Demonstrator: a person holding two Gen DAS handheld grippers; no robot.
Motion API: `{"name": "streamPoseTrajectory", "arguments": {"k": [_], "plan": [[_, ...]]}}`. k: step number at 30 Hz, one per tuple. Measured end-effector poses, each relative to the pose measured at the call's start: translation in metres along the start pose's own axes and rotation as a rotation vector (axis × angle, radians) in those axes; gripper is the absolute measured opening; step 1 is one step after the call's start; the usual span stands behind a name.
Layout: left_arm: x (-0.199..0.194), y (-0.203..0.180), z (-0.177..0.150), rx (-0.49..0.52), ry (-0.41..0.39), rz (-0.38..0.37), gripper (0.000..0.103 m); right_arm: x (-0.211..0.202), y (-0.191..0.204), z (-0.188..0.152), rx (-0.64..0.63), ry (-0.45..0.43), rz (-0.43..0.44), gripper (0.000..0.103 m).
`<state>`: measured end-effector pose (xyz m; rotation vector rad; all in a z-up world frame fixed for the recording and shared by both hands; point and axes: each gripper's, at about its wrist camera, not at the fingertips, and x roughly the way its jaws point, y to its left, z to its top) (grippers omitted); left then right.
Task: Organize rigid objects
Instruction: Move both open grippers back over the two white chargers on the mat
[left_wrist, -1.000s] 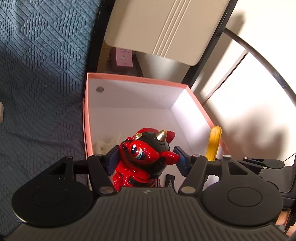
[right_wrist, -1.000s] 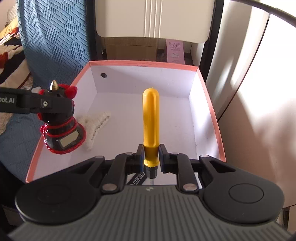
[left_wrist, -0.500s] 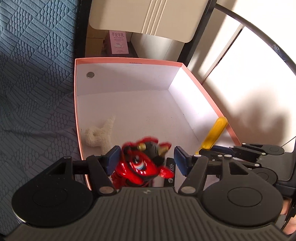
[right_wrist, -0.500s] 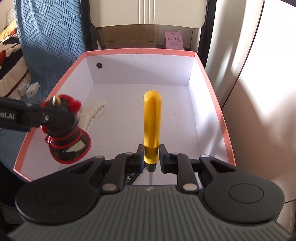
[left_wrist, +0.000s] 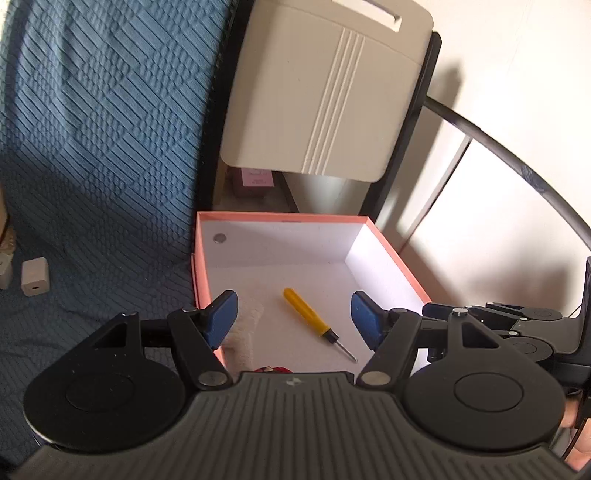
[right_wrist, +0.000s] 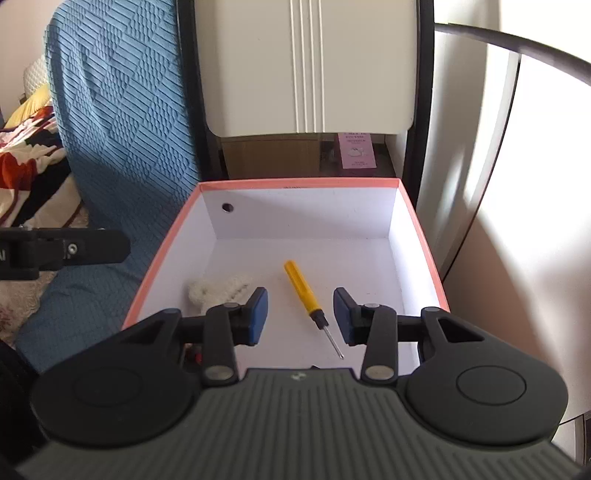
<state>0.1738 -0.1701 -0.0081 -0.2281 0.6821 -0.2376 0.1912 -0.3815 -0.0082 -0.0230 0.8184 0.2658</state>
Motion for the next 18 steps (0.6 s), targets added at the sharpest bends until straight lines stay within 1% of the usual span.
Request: {"name": "streamPoseTrajectory", "arguments": {"k": [3, 7, 10, 12, 16, 18], "plan": [[-0.022, 0.012, -0.002, -0.026, -0.049, 0.015, 0.073, -0.009, 0.014, 0.006, -0.013, -0.030, 0.024, 0.042], [-0.045, 0.025, -0.002, -0.024, -0.092, 0.062, 0.073, -0.021, 0.030, 0.013, -0.019, -0.069, 0.058, 0.042], [-0.063, 0.038, -0.002, -0.039, -0.117, 0.058, 0.073, -0.028, 0.043, 0.017, -0.023, -0.088, 0.073, 0.042], [-0.072, 0.045, -0.002, -0.039, -0.134, 0.065, 0.073, -0.031, 0.053, 0.019, -0.032, -0.098, 0.086, 0.042], [-0.087, 0.057, -0.004, -0.025, -0.166, 0.111, 0.073, -0.033, 0.075, 0.021, -0.053, -0.104, 0.103, 0.042], [-0.092, 0.065, -0.006, -0.031, -0.172, 0.117, 0.073, -0.033, 0.086, 0.020, -0.056, -0.104, 0.120, 0.042]]}}
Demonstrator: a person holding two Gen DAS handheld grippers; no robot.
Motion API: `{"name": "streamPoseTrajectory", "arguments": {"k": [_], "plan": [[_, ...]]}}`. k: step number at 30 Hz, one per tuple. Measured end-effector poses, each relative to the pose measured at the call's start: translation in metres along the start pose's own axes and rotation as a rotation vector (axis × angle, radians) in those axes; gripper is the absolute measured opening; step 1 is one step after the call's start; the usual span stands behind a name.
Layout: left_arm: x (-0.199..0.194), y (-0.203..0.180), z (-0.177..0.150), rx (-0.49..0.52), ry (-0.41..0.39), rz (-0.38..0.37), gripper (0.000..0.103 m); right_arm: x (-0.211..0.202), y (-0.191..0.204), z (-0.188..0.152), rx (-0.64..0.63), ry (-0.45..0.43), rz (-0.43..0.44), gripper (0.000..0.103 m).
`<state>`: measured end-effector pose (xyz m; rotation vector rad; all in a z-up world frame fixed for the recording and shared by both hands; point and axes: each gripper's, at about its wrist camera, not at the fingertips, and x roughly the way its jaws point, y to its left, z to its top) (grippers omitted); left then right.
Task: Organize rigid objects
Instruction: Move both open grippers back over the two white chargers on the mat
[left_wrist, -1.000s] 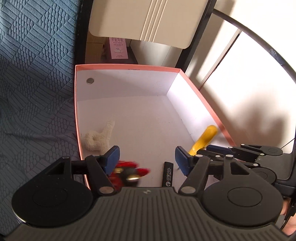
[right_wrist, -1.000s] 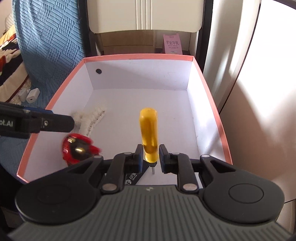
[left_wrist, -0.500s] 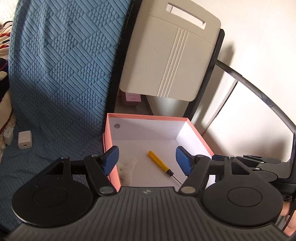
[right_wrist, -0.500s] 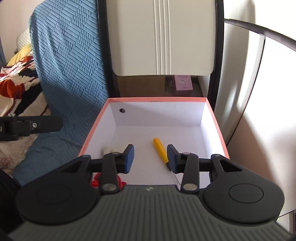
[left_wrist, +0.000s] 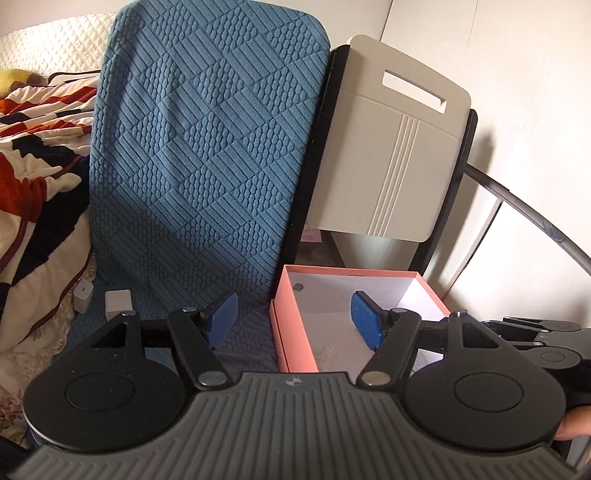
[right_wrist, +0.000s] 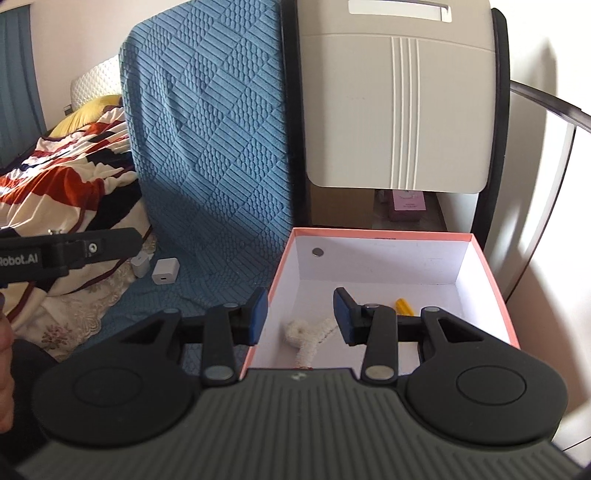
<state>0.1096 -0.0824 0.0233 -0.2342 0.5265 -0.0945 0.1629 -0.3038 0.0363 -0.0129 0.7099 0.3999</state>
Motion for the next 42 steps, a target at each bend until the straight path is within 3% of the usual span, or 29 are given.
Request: {"name": "streamPoseTrajectory", "arguments": {"k": [19, 32, 42], "plan": [[-0.015, 0.099, -0.025, -0.051, -0.012, 0.120, 0.073, 0.039, 0.101, -0.017, -0.081, 0.043, 0.086, 0.042], [-0.021, 0.146, -0.033, -0.054, -0.040, 0.224, 0.073, 0.056, 0.144, -0.031, -0.117, 0.096, 0.106, 0.042], [0.000, 0.174, -0.053, -0.009, 0.001, 0.324, 0.073, 0.076, 0.165, -0.043, -0.112, 0.148, 0.118, 0.042]]}}
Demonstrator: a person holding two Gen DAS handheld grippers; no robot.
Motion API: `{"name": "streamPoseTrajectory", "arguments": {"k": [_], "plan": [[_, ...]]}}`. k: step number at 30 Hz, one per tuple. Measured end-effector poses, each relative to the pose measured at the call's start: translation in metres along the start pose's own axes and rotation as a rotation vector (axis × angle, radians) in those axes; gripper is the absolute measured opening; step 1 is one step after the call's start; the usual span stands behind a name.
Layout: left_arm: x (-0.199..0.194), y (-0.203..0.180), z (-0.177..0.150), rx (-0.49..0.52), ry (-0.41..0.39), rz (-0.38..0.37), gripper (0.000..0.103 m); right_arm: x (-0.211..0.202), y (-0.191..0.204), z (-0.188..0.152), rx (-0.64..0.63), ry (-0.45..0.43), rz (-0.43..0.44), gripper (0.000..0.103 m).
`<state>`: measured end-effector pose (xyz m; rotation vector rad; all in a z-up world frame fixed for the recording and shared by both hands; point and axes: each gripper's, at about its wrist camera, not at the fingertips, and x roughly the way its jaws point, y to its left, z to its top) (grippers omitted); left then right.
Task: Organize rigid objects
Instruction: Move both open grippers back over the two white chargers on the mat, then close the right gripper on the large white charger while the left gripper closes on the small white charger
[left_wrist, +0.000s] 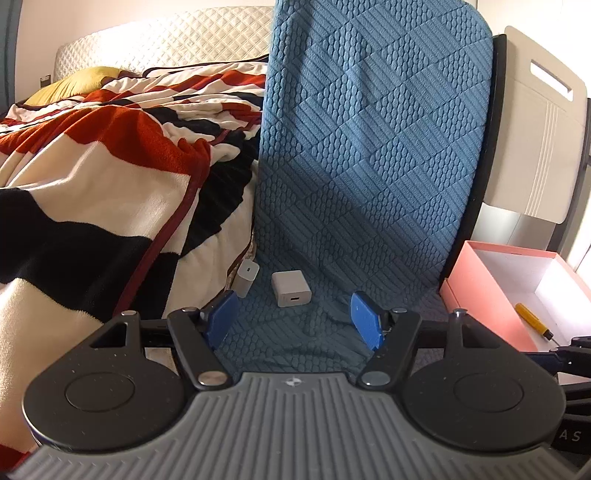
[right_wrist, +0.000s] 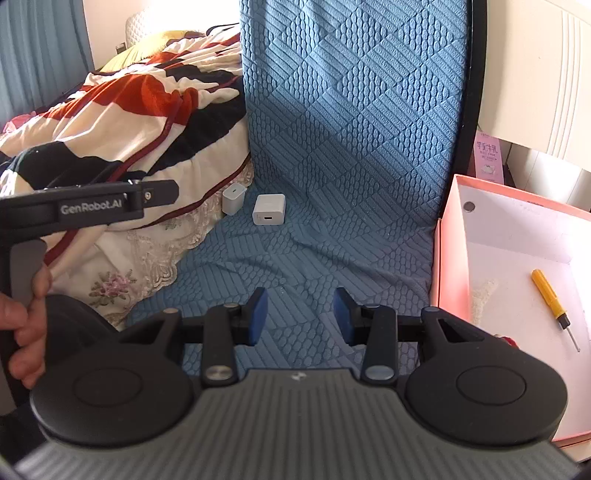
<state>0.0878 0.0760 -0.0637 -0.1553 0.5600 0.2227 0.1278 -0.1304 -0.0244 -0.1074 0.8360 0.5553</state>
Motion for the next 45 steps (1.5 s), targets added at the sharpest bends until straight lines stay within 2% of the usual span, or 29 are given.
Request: {"name": "streamPoseTrajectory", "arguments": {"k": [6, 11, 15, 19, 23, 26, 29, 36, 39, 45], "plan": [[0.027, 0.006, -0.004, -0.003, 0.021, 0.019, 0.073, 0.006, -0.006, 0.011, 0.019, 0.014, 0.001, 0.042], [0.050, 0.002, -0.005, 0.023, 0.008, 0.081, 0.073, 0.017, -0.015, 0.025, 0.029, 0.025, 0.003, 0.042], [0.065, -0.009, -0.008, 0.113, -0.011, 0.149, 0.073, 0.036, -0.023, 0.039, 0.059, 0.046, -0.020, 0.042], [0.083, -0.012, -0.009, 0.142, 0.007, 0.160, 0.073, 0.055, -0.028, 0.057, 0.088, 0.053, 0.013, 0.042], [0.101, -0.016, -0.011, 0.180, 0.013, 0.205, 0.073, 0.077, -0.027, 0.079, 0.060, 0.045, 0.013, 0.042], [0.115, -0.021, -0.015, 0.242, -0.021, 0.252, 0.073, 0.095, -0.029, 0.095, 0.047, 0.041, 0.017, 0.042], [0.131, -0.025, -0.015, 0.287, -0.036, 0.265, 0.073, 0.119, -0.033, 0.106, 0.061, 0.069, 0.016, 0.043], [0.172, -0.030, -0.014, 0.357, 0.023, 0.265, 0.073, 0.178, -0.035, 0.118, 0.101, 0.171, 0.108, 0.044], [0.189, -0.031, -0.013, 0.386, 0.028, 0.282, 0.072, 0.204, -0.033, 0.122, 0.108, 0.213, 0.157, 0.056], [0.216, -0.025, -0.012, 0.414, 0.062, 0.302, 0.069, 0.255, -0.027, 0.125, 0.137, 0.270, 0.201, 0.057]]}}
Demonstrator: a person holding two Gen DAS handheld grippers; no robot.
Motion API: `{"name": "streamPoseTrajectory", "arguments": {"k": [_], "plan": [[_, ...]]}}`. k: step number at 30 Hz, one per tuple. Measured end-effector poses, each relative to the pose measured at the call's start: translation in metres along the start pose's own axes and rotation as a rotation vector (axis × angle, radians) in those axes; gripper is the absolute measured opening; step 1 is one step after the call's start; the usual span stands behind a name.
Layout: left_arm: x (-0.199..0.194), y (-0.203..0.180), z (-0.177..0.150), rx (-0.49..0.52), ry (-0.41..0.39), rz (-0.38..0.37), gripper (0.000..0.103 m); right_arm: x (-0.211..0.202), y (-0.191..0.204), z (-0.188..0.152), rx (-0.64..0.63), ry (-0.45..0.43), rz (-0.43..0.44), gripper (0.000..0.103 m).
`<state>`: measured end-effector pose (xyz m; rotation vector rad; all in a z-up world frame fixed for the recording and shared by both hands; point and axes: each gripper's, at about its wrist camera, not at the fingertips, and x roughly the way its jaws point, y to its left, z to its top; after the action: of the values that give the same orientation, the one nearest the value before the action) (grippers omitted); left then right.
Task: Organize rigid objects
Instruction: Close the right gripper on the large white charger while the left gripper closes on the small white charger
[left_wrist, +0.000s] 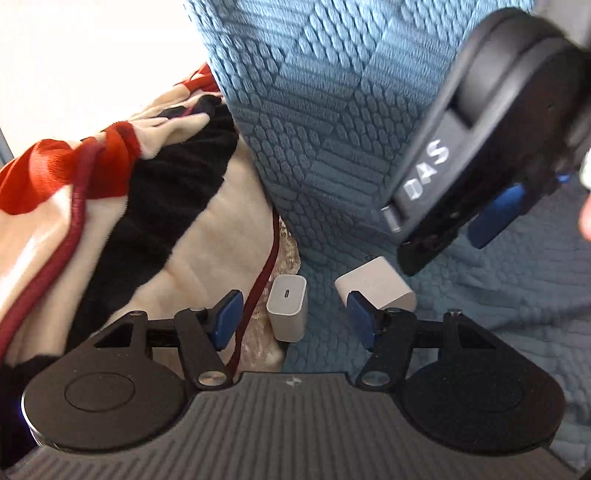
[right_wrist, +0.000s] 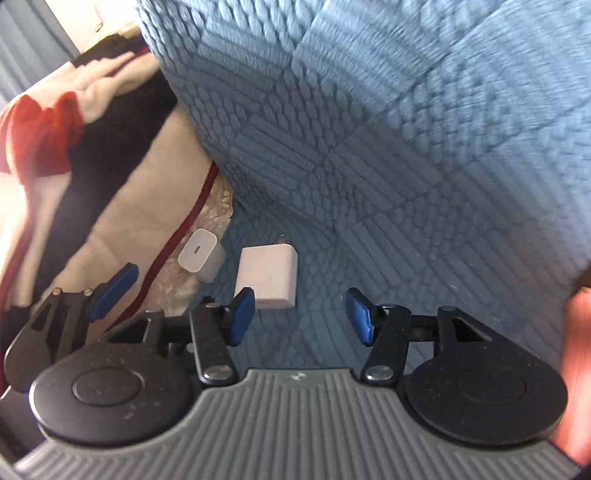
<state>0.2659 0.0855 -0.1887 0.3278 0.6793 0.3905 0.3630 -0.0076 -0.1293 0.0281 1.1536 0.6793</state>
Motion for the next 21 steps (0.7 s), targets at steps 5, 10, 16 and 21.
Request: {"name": "streamPoseTrajectory", "arguments": {"k": [5, 10, 16, 21], "plan": [[0.018, -0.001, -0.002, -0.003, 0.054, -0.024, 0.069, 0.034, 0.003, 0.016, 0.004, 0.047, 0.053, 0.062], [0.027, -0.002, -0.004, 0.004, 0.072, 0.003, 0.069, 0.059, 0.014, 0.029, -0.041, 0.083, 0.037, 0.062], [0.037, -0.004, -0.009, 0.023, 0.093, -0.002, 0.069, 0.079, 0.027, 0.038, -0.098, 0.133, 0.014, 0.062], [0.044, -0.005, -0.011, 0.038, 0.084, -0.005, 0.069, 0.093, 0.030, 0.039, -0.091, 0.184, 0.054, 0.067]]}}
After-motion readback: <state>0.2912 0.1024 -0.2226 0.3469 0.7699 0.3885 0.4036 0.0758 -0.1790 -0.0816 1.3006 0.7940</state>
